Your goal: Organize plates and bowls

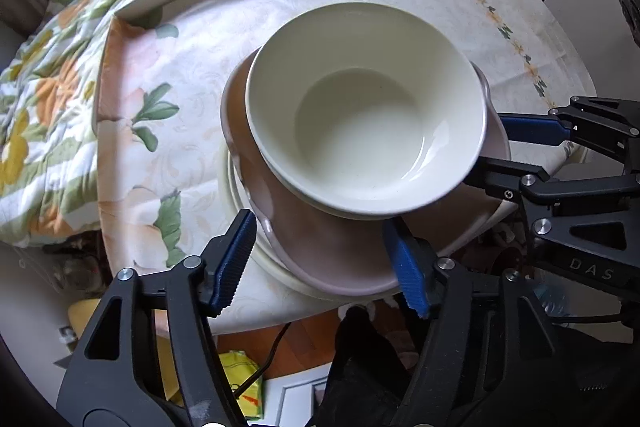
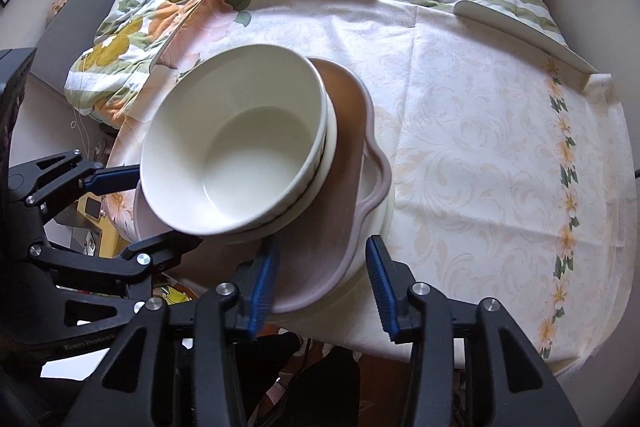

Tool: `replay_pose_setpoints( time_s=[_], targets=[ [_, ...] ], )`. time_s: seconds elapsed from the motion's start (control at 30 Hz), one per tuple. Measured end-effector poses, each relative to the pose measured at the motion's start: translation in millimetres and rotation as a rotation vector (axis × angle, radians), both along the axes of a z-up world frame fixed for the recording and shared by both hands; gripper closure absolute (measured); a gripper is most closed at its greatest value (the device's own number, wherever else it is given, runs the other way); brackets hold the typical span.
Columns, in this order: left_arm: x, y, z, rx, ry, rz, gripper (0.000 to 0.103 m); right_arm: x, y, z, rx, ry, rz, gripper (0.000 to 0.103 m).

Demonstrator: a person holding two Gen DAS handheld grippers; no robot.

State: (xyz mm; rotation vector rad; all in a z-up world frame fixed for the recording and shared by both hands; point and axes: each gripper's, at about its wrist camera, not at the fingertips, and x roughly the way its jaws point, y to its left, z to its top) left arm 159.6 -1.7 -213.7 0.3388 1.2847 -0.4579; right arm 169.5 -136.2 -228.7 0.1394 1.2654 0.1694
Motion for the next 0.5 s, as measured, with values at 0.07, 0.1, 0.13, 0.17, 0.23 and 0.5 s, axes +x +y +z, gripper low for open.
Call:
replay_pose_setpoints(
  time_s=[0.07, 0.1, 0.13, 0.17, 0.23, 0.5],
  targets=[
    [-3.8, 1.5, 5.5, -0.006, -0.01, -0.003, 0.04, -5.3, -2.8, 6.9, 0.001, -0.018, -0.022, 0.062],
    [-5.6, 1.8, 8.3, -0.005, -0.018, -0.002, 0.039, -7.7, -4.3, 10.5, -0.001, -0.029, -0.031, 0.062],
    [-7.5, 2.4, 11.5, -0.001, -0.027, 0.001, 0.039, -10.4, -5.6, 14.3, 0.002, -0.037, -0.037, 0.062],
    [-10.1, 3.3, 16.0, 0.002, -0.041, 0.007, 0.039, -13.8, -6.8, 19.0, 0.005, -0.05, -0.04, 0.062],
    [-16.4, 6.5, 26.9, -0.002, -0.066, 0.029, 0.039, -19.9, -9.8, 28.5, 0.005, -0.077, -0.042, 0.062],
    [-74.9, 16.6, 117.7, -0.135, -0.27, 0.195, 0.039, -78.6, -33.6, 105.7, 0.002, -0.29, -0.06, 0.062]
  ],
)
